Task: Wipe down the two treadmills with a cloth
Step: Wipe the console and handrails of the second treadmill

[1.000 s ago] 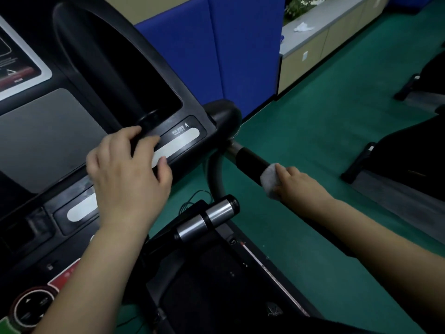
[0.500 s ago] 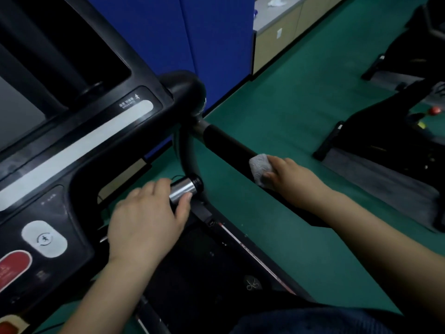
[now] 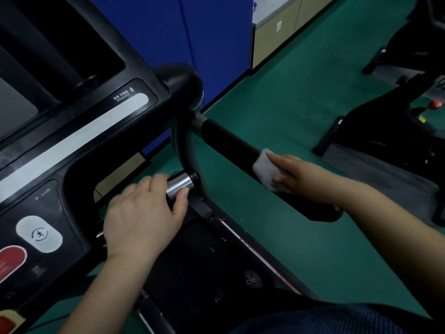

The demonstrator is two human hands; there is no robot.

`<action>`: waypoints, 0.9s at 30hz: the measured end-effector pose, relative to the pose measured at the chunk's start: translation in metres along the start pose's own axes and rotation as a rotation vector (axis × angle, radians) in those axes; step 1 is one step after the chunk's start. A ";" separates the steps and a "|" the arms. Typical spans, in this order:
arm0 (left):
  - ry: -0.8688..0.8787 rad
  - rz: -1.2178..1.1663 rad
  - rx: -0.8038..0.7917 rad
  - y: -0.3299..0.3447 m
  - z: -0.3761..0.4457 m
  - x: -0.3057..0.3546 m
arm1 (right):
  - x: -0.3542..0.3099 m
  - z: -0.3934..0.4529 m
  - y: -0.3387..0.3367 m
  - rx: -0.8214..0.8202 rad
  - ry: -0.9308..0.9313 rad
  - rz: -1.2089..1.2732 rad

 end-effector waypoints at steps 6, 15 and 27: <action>-0.012 0.010 0.004 0.001 0.001 0.002 | 0.012 -0.020 0.002 -0.014 0.028 -0.022; -0.024 -0.011 0.009 0.000 -0.002 0.001 | -0.004 0.032 -0.005 -0.074 0.006 0.172; 0.000 -0.011 0.045 -0.002 -0.002 0.004 | 0.031 -0.031 -0.004 -0.092 0.056 0.161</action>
Point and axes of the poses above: each hand's wrist, its own z-axis towards the middle knuckle, its own y-axis out of the palm, x = y × z, the point moved 10 cm from there along z, towards the middle knuckle, and after that the axes turned 4 degrees about -z, right-handed, at the moved point
